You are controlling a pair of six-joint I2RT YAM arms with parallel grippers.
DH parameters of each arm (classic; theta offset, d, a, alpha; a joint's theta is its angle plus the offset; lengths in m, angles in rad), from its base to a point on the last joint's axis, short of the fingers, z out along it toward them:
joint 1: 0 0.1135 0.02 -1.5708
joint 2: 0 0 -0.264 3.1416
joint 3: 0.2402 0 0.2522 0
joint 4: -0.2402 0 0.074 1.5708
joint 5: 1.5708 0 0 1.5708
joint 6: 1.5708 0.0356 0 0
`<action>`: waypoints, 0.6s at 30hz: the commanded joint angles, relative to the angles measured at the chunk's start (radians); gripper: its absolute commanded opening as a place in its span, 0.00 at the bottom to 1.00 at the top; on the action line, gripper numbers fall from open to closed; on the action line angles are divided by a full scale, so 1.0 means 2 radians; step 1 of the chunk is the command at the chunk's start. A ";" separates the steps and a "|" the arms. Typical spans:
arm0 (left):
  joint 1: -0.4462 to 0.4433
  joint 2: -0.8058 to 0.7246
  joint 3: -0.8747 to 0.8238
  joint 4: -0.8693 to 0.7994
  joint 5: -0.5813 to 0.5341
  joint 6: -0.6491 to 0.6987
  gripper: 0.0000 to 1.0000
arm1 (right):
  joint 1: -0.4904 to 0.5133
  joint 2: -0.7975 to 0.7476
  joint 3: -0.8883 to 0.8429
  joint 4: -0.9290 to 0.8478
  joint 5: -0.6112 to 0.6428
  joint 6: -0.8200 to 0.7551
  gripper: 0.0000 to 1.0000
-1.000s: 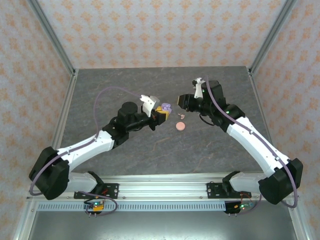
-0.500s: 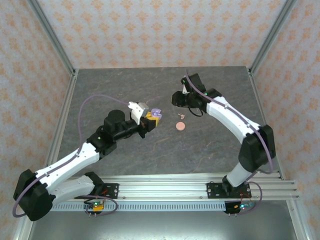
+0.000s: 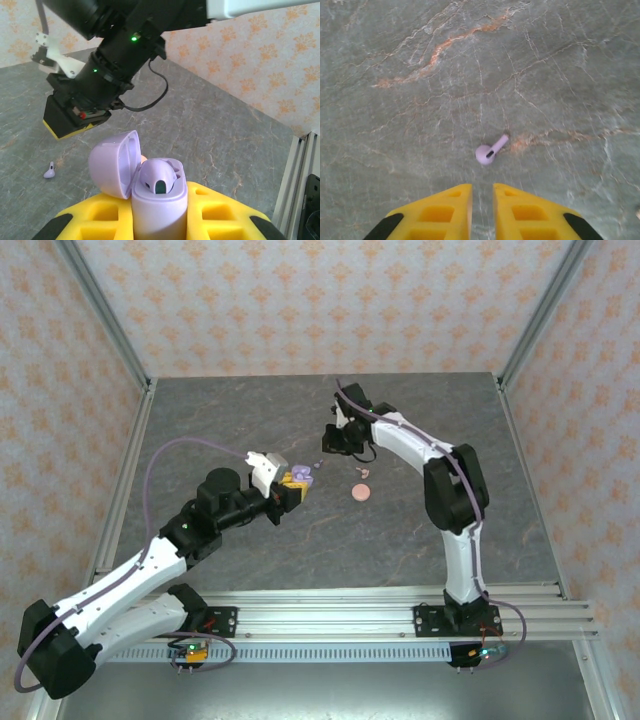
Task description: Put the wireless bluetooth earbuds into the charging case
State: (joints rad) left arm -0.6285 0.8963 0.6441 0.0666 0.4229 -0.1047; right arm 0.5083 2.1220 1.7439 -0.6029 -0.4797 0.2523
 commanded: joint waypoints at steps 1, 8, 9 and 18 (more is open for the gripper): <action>-0.004 -0.009 0.001 -0.011 -0.017 -0.005 0.13 | 0.002 0.033 0.054 -0.041 -0.006 -0.011 0.15; -0.004 -0.010 0.001 -0.014 -0.018 -0.011 0.13 | 0.003 0.121 0.147 -0.093 -0.024 -0.022 0.08; -0.004 -0.011 0.002 -0.014 -0.020 -0.011 0.13 | 0.003 0.130 0.158 -0.099 -0.025 -0.023 0.08; -0.004 -0.012 0.005 -0.016 -0.021 -0.012 0.13 | 0.003 0.169 0.193 -0.119 -0.039 -0.031 0.07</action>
State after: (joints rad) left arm -0.6285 0.8963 0.6441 0.0479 0.4023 -0.1146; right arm 0.5083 2.4435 2.0953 -0.7971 -0.5385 0.2104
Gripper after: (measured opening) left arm 0.205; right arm 0.073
